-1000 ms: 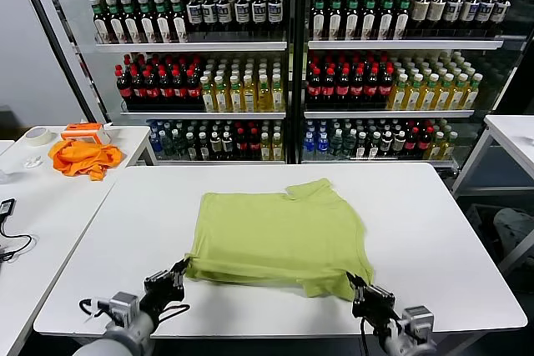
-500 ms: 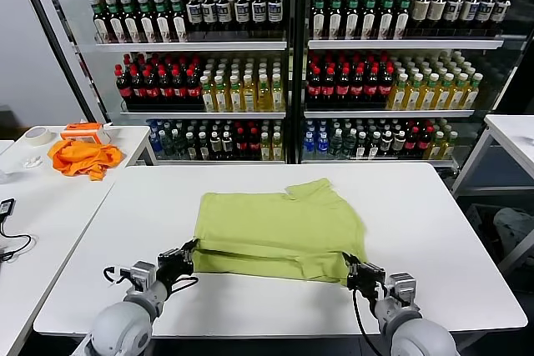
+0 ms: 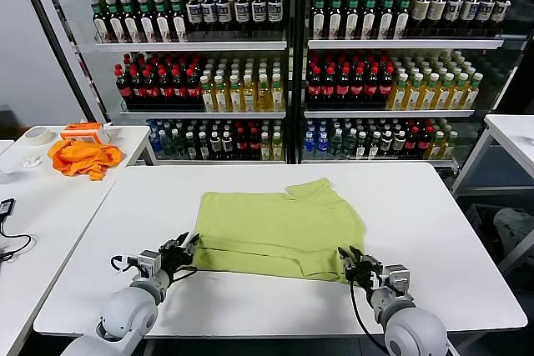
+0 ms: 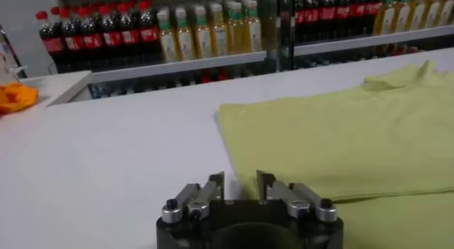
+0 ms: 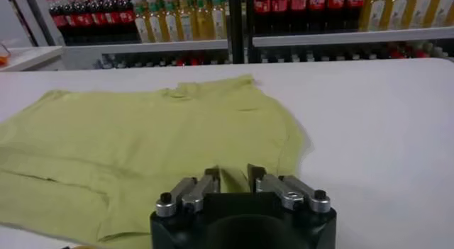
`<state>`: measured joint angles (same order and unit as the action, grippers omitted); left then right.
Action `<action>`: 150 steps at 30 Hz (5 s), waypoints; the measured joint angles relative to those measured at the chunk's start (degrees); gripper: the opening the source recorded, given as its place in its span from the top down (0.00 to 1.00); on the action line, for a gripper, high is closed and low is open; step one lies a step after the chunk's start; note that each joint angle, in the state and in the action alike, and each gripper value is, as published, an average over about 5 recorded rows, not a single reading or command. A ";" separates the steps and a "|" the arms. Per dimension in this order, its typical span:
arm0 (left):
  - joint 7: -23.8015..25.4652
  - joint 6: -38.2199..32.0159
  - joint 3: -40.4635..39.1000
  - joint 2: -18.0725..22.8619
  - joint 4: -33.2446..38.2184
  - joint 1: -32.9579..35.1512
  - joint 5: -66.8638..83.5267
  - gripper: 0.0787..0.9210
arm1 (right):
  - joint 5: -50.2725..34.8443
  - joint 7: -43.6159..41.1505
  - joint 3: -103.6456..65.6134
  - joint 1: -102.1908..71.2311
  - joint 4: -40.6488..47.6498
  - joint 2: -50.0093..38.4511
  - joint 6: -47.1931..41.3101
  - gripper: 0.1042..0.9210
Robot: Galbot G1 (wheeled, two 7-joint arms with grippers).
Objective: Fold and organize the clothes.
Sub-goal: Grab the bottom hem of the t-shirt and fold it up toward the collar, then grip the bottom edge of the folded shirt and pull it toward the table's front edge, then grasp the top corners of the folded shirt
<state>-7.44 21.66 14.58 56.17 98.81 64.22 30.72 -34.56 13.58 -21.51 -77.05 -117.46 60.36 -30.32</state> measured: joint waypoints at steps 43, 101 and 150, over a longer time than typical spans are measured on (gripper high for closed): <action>0.10 10.12 4.34 -1.42 13.02 12.38 2.28 0.99 | 0.83 -0.25 -4.36 -12.53 -3.74 0.78 4.89 0.99; 5.37 4.94 -6.81 -4.95 -0.97 -12.29 5.95 0.12 | -5.09 6.67 12.21 29.43 21.10 4.57 -1.19 0.12; 12.47 0.39 -12.37 -0.37 -22.92 -22.94 4.64 0.70 | -2.49 2.16 17.71 39.45 41.30 12.34 2.12 0.79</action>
<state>5.03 22.05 2.22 55.80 75.89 41.27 35.36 -37.05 15.74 -3.80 -37.59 -76.16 72.69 -28.21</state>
